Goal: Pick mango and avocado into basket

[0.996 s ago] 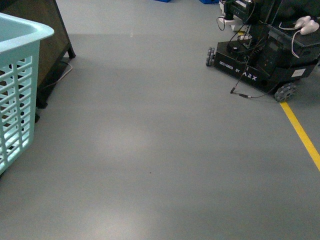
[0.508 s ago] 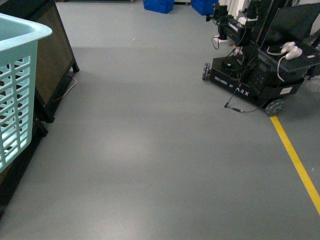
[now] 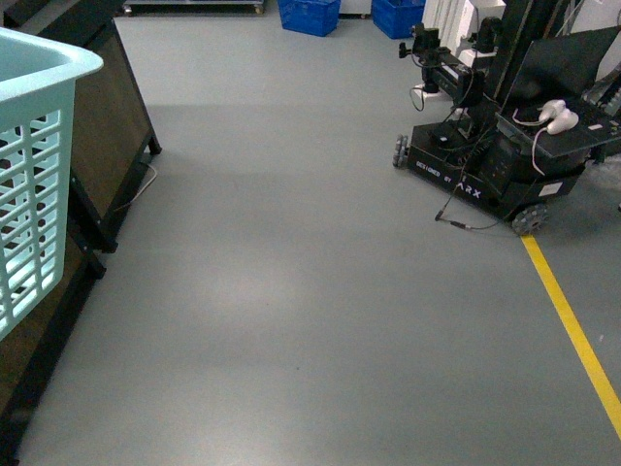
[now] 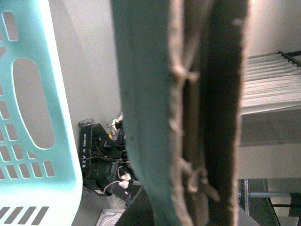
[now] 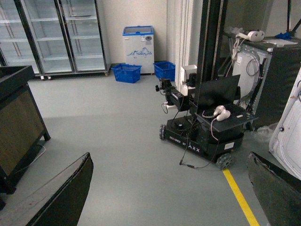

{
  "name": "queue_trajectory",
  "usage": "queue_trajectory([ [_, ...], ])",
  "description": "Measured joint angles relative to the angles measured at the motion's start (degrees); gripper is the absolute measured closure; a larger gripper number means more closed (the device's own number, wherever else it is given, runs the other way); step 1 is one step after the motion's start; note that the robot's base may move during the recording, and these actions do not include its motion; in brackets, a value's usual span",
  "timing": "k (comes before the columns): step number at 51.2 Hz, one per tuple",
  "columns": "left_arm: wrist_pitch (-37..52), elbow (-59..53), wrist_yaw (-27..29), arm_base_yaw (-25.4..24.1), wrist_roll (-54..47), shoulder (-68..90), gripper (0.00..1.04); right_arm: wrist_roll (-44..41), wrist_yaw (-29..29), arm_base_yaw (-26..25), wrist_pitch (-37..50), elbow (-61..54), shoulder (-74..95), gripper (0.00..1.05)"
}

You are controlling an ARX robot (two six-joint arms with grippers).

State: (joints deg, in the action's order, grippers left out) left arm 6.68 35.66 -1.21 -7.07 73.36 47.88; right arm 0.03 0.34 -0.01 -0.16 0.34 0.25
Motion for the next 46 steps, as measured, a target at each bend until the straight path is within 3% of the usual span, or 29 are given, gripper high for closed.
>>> queue_trajectory([
  [46, 0.0, -0.1, 0.0, 0.1, -0.2, 0.1, 0.97, 0.0, -0.2, 0.0, 0.0, 0.0, 0.0, 0.08],
])
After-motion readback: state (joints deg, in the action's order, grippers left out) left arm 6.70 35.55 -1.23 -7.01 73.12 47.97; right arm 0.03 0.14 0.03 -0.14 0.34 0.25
